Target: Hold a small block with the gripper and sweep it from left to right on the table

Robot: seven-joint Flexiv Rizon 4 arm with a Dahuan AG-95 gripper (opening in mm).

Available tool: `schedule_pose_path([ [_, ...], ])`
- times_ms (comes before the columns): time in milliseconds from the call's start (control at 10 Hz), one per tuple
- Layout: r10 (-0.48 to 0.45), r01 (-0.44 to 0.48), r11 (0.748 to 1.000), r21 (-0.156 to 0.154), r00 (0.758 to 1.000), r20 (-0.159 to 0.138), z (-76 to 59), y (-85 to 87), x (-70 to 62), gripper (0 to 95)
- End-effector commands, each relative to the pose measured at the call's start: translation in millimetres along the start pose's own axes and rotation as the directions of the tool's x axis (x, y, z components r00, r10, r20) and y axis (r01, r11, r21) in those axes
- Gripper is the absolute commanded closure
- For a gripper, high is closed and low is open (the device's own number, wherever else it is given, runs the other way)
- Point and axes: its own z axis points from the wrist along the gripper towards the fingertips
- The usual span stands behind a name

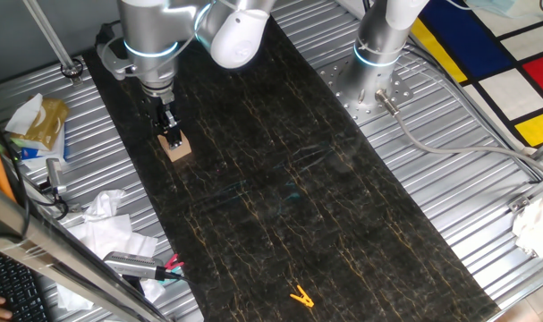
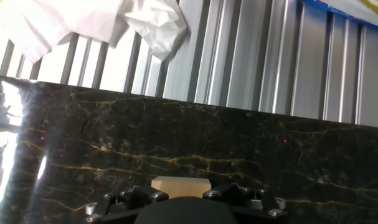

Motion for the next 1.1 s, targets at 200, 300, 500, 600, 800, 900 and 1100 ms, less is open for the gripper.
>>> schedule_pose_path([
  [200,0.001,-0.001,1.0,0.0,1.0,0.0,0.3,0.1,0.6,19.0],
  [300,0.002,-0.002,1.0,0.0,1.0,0.0,0.6,0.1,0.9,19.0],
  [500,0.004,-0.004,1.0,0.0,1.0,0.0,1.0,0.2,1.1,19.0],
  [600,0.004,-0.004,1.0,0.001,1.0,0.0,1.2,0.2,1.5,19.0],
  [800,0.004,-0.004,1.0,0.001,1.0,0.0,1.8,0.2,2.8,19.0],
  [900,0.005,-0.005,1.0,0.001,1.0,0.002,2.5,0.3,4.5,19.0],
  [1100,0.009,-0.009,1.0,0.0,1.0,0.005,3.5,0.6,7.2,19.0],
])
